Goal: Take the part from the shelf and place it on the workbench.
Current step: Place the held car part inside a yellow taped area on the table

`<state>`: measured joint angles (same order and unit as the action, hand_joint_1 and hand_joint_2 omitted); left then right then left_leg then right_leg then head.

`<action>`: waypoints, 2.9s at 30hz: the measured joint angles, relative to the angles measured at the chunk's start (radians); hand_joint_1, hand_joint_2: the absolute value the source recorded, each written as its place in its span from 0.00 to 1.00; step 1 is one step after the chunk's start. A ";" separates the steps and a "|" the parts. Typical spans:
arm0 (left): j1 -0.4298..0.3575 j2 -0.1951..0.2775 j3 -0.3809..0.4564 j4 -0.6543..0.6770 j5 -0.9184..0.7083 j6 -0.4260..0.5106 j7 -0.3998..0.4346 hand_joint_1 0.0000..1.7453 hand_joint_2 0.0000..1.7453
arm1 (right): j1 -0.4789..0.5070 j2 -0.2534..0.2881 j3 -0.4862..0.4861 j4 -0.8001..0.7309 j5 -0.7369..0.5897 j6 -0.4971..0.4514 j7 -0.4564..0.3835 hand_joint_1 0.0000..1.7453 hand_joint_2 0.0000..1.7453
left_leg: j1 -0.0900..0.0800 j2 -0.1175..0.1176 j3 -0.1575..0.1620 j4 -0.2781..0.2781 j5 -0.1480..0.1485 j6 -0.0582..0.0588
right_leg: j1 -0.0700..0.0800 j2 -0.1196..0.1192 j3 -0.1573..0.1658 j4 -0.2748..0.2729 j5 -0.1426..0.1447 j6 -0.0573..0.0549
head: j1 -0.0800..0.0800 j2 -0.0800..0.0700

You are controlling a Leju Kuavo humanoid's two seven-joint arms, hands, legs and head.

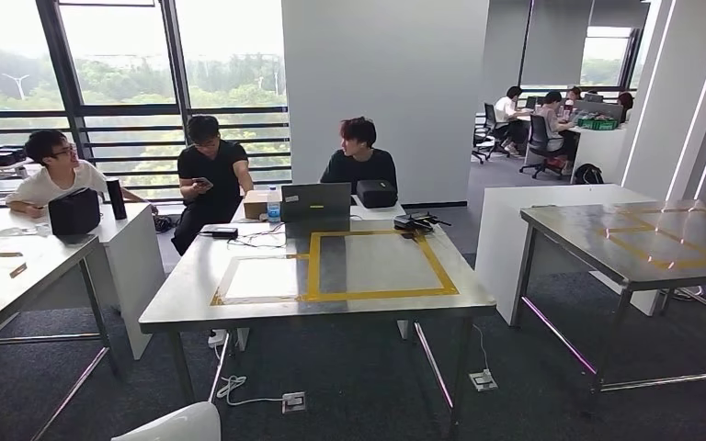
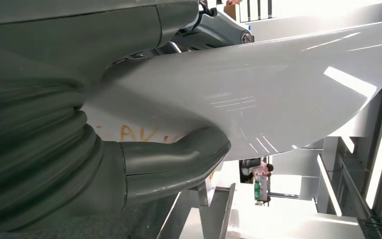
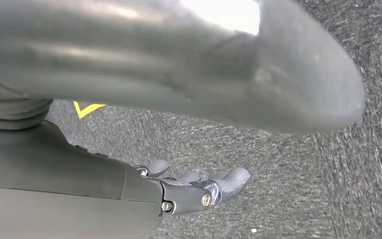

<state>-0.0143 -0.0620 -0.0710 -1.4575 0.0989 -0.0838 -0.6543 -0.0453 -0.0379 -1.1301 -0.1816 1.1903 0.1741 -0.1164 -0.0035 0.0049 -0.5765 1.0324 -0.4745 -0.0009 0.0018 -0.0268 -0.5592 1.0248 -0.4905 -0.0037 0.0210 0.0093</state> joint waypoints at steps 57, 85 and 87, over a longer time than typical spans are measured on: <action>-0.087 -0.017 -0.063 0.083 -0.024 -0.037 0.040 1.00 1.00 | 0.006 0.046 -0.010 0.000 -0.070 -0.002 0.050 0.00 0.00 | 0.000 0.000 0.000 0.000 0.000 0.000 | 0.000 0.001 -0.001 0.001 0.000 0.000 | 0.000 0.000; -0.078 0.037 -0.073 0.071 0.009 -0.046 0.084 1.00 1.00 | 0.016 0.046 0.018 0.000 -0.001 0.003 0.028 0.00 0.00 | 0.000 0.000 0.000 0.000 0.000 0.000 | 0.000 0.001 -0.001 0.001 0.000 0.000 | 0.000 0.000; -0.076 0.049 -0.072 0.058 0.007 -0.043 0.103 1.00 1.00 | 0.012 0.047 0.018 0.000 -0.012 -0.003 0.007 0.00 0.00 | 0.000 0.000 0.000 0.000 0.000 0.000 | 0.000 0.000 -0.001 0.001 0.000 0.000 | 0.000 0.000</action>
<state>-0.0907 -0.0129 -0.1429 -1.3996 0.1057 -0.1265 -0.5515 -0.0331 0.0089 -1.1121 -0.1812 1.1779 0.1713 -0.1094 -0.0034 0.0050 -0.5768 1.0322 -0.4743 -0.0013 0.0020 -0.0266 -0.5601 1.0259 -0.4907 -0.0041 0.0210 0.0093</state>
